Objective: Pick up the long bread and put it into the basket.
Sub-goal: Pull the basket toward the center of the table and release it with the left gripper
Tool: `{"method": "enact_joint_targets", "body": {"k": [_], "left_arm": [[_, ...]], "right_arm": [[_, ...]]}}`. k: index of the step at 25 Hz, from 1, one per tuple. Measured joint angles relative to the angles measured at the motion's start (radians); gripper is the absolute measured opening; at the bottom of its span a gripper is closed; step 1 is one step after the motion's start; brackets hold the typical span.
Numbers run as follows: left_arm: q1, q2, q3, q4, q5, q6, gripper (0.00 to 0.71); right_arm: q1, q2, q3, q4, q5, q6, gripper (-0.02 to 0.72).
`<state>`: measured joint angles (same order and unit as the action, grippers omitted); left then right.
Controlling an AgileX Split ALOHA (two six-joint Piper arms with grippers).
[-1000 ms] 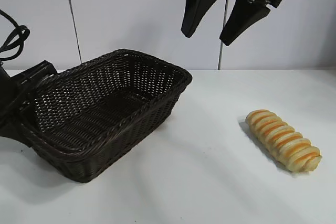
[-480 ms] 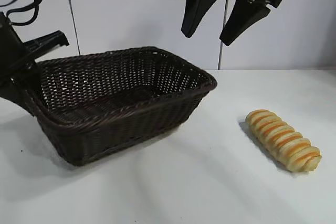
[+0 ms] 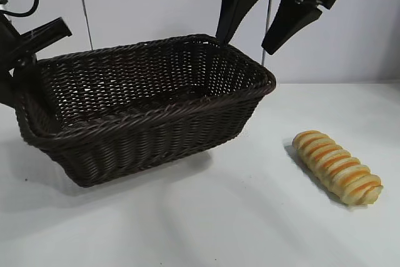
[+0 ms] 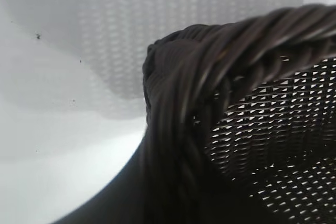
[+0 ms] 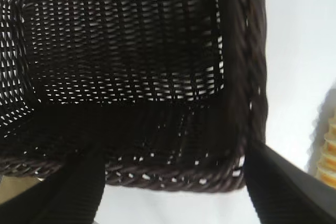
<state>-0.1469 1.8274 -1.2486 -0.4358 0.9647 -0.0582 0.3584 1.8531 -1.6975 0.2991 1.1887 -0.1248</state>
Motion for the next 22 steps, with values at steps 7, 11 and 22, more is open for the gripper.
{"method": "enact_joint_targets", "body": {"k": [7,11,22], "left_arm": [[-0.013,0.162,-0.218,0.002,0.141,0.134,0.101],[-0.039,0.227,-0.292,0.002,0.146,0.153,0.101],[-0.045,0.275,-0.302,0.049,0.131,0.159,0.101]], "right_arm": [[0.0,0.0,0.0,0.0,0.001,0.0,0.537],[0.0,0.0,0.0,0.0,0.002,0.0,0.537],[0.0,0.0,0.0,0.0,0.0,0.0,0.537]]}}
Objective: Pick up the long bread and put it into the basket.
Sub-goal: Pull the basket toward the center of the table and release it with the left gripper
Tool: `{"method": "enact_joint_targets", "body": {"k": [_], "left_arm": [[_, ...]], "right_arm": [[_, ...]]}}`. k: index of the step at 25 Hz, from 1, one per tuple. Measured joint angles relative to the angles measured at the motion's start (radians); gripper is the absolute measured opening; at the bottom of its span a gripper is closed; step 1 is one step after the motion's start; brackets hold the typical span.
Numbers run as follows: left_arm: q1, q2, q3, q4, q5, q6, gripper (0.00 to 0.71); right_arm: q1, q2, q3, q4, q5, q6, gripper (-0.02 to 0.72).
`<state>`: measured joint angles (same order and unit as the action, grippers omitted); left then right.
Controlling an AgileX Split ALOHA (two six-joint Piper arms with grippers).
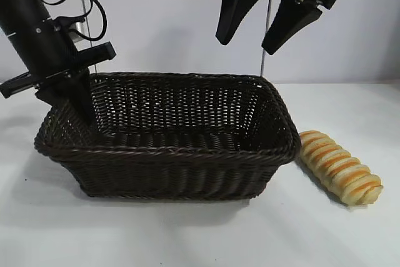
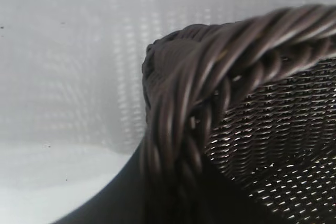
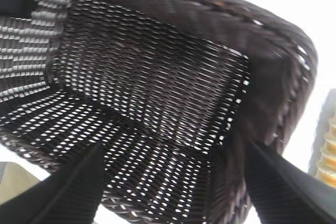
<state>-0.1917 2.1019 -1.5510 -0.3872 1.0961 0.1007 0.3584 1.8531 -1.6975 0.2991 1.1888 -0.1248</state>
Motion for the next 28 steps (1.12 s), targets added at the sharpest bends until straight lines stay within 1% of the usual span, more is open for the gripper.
{"method": "enact_joint_targets", "body": {"k": [7,9,11,14,16,17,20,28], "left_arm": [[0.0,0.0,0.0,0.0,0.0,0.002,0.101],[0.0,0.0,0.0,0.0,0.0,0.002,0.121],[0.0,0.0,-0.001,-0.003,0.0,0.002,0.183],[0.0,0.0,-0.001,-0.009,0.0,0.002,0.351],[0.0,0.0,-0.002,-0.01,0.0,0.002,0.426],[0.0,-0.001,-0.002,-0.01,0.0,0.002,0.447],[0.0,-0.018,-0.002,0.015,0.007,0.002,0.471],[0.0,-0.138,-0.004,0.078,0.054,0.002,0.479]], "right_arm": [[0.0,0.0,0.0,0.0,-0.002,0.0,0.537],[0.0,0.0,0.0,0.0,-0.003,0.0,0.537],[0.0,0.0,0.0,0.0,-0.003,0.0,0.537],[0.0,0.0,0.0,0.0,-0.003,0.0,0.537],[0.0,0.0,0.0,0.0,-0.004,0.0,0.537],[0.0,0.0,0.0,0.0,-0.004,0.0,0.537],[0.0,0.0,0.0,0.0,-0.004,0.0,0.537],[0.0,0.0,0.0,0.001,-0.005,0.0,0.537]]}}
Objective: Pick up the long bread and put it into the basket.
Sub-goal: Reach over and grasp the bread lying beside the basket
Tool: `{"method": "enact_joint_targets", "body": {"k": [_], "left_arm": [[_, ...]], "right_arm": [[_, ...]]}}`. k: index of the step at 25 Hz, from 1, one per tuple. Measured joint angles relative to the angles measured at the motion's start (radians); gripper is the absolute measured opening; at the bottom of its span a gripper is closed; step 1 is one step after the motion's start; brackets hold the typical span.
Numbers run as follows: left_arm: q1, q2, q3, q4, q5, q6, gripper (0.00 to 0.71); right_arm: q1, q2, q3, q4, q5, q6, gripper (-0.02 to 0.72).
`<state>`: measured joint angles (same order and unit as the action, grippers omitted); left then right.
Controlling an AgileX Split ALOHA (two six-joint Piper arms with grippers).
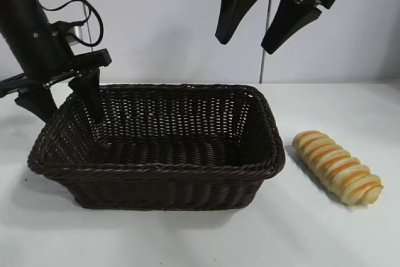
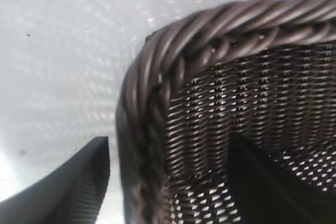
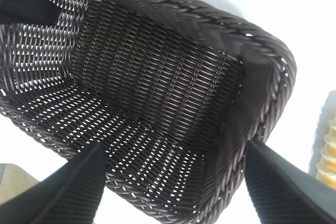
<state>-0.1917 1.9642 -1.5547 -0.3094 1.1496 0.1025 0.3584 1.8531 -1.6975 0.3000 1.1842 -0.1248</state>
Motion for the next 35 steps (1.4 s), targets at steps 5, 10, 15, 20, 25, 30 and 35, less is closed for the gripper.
{"method": "enact_joint_targets", "body": {"k": [5,10,15,20,25,30,35], "left_arm": [[0.0,-0.081,0.0,-0.011,0.034,0.0,0.479],[0.0,-0.125,0.0,-0.092,0.06,0.0,0.479],[0.0,-0.136,0.0,-0.184,0.069,0.0,0.479],[0.0,-0.136,0.001,-0.24,-0.009,-0.046,0.479],[0.0,-0.136,0.055,-0.248,-0.064,-0.073,0.479],[0.0,-0.136,0.12,-0.248,-0.101,-0.075,0.479],[0.0,-0.136,0.124,-0.248,-0.13,-0.075,0.479]], "right_arm": [[0.0,0.0,0.0,0.0,0.0,0.0,0.537],[0.0,0.0,0.0,0.0,0.0,0.0,0.537],[0.0,0.0,0.0,0.0,0.0,0.0,0.537],[0.0,0.0,0.0,-0.001,0.008,0.0,0.537],[0.0,0.0,0.0,-0.001,0.011,0.0,0.537],[0.0,0.0,0.0,-0.001,0.011,0.0,0.537],[-0.003,0.0,0.0,-0.007,0.024,0.0,0.537]]}}
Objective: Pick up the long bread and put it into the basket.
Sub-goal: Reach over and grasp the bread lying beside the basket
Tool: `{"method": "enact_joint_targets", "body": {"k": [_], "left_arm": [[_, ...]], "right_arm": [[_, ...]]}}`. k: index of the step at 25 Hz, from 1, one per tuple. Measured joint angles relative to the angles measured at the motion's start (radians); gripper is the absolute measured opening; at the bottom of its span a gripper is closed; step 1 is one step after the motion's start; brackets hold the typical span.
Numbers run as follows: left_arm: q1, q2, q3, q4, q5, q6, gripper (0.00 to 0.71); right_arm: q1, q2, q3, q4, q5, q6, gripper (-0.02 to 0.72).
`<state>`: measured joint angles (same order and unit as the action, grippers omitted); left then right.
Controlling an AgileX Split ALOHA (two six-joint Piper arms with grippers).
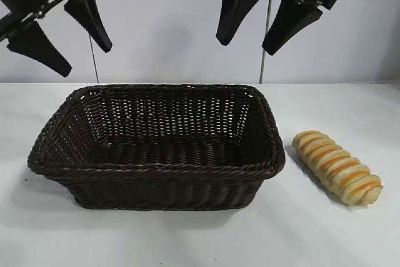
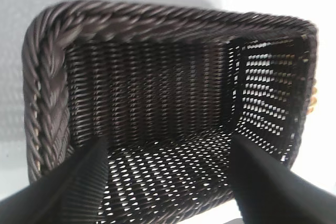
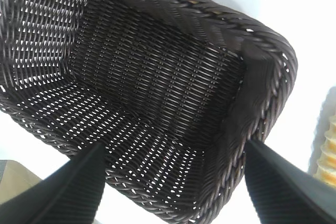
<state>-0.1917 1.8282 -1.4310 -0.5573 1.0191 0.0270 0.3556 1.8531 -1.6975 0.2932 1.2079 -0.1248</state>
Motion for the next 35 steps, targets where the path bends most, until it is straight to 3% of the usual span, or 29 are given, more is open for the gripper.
{"method": "enact_joint_targets", "body": {"k": [7,12,19,31,35], "left_arm": [[0.0,0.0,0.0,0.0,-0.003,0.0,0.479],[0.0,0.0,0.0,0.0,-0.003,0.0,0.479],[0.0,0.0,0.0,0.0,-0.003,0.0,0.479],[0.0,0.0,0.0,0.0,-0.003,0.0,0.479],[0.0,0.0,0.0,0.0,-0.005,0.0,0.479]], "right_arm": [[-0.098,0.0,0.0,-0.034,0.022,0.0,0.537],[-0.165,0.0,0.0,-0.107,0.023,0.003,0.537],[-0.171,0.0,0.0,-0.223,0.024,0.044,0.537],[-0.171,-0.001,0.192,-0.252,0.023,0.048,0.537],[-0.171,-0.001,0.235,-0.252,-0.011,0.048,0.537]]}}
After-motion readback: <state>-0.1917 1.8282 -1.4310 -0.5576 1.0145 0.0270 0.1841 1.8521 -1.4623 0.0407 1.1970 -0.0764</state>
